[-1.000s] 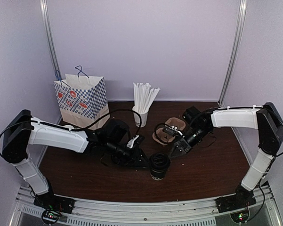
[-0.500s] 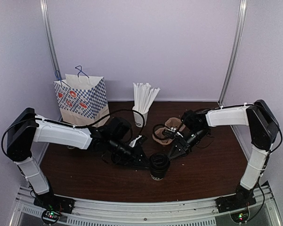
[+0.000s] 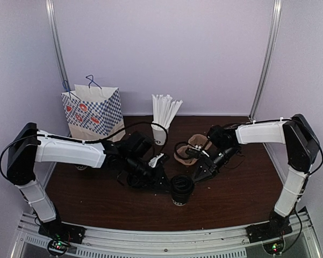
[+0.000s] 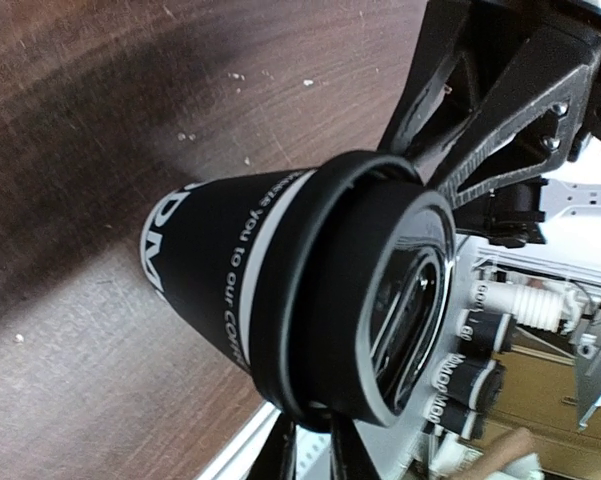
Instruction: Pack the takeout coffee
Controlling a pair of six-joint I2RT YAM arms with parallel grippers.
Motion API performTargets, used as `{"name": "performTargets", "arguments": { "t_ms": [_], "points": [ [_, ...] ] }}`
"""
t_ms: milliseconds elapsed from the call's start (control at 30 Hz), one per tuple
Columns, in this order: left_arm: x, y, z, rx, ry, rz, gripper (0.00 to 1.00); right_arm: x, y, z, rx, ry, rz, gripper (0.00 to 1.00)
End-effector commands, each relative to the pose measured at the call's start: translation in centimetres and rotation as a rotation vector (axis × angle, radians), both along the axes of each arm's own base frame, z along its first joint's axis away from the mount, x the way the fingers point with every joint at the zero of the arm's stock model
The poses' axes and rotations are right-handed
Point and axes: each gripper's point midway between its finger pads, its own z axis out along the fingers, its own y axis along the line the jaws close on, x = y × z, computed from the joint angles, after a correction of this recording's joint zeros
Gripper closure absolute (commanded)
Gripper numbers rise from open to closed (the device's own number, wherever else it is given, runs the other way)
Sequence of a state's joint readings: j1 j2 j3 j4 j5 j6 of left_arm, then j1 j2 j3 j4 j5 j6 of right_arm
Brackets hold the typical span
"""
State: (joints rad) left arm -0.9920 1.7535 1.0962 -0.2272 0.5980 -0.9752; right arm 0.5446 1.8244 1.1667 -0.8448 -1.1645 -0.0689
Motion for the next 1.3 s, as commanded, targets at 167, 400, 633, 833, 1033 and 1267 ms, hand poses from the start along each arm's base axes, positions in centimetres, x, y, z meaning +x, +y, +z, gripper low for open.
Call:
{"name": "performTargets", "arguments": {
  "t_ms": [167,400,633,833,1033,1267],
  "points": [
    [3.4,1.6,1.0,0.151,-0.409,0.056,0.73,0.7,-1.5,3.1,-0.063,-0.456,0.093,0.52],
    [4.6,-0.5,6.8,-0.007,-0.529,0.057,0.65,-1.2,-2.2,4.8,-0.009,-0.487,0.139,0.49],
    [6.3,2.1,9.4,0.042,-0.66,0.155,0.59,0.3,-1.9,6.5,-0.117,-0.81,0.255,0.37],
    [8.8,6.4,11.8,0.173,-0.792,0.262,0.53,0.5,1.1,7.0,-0.194,-1.042,0.404,0.24],
    [9.2,8.4,11.4,0.191,-0.804,0.294,0.52,0.5,3.3,5.0,-0.249,-1.067,0.478,0.22],
    [9.0,9.2,10.1,0.205,-0.793,0.288,0.52,0.2,4.2,2.6,-0.292,-1.043,0.532,0.19]
  ]
}}
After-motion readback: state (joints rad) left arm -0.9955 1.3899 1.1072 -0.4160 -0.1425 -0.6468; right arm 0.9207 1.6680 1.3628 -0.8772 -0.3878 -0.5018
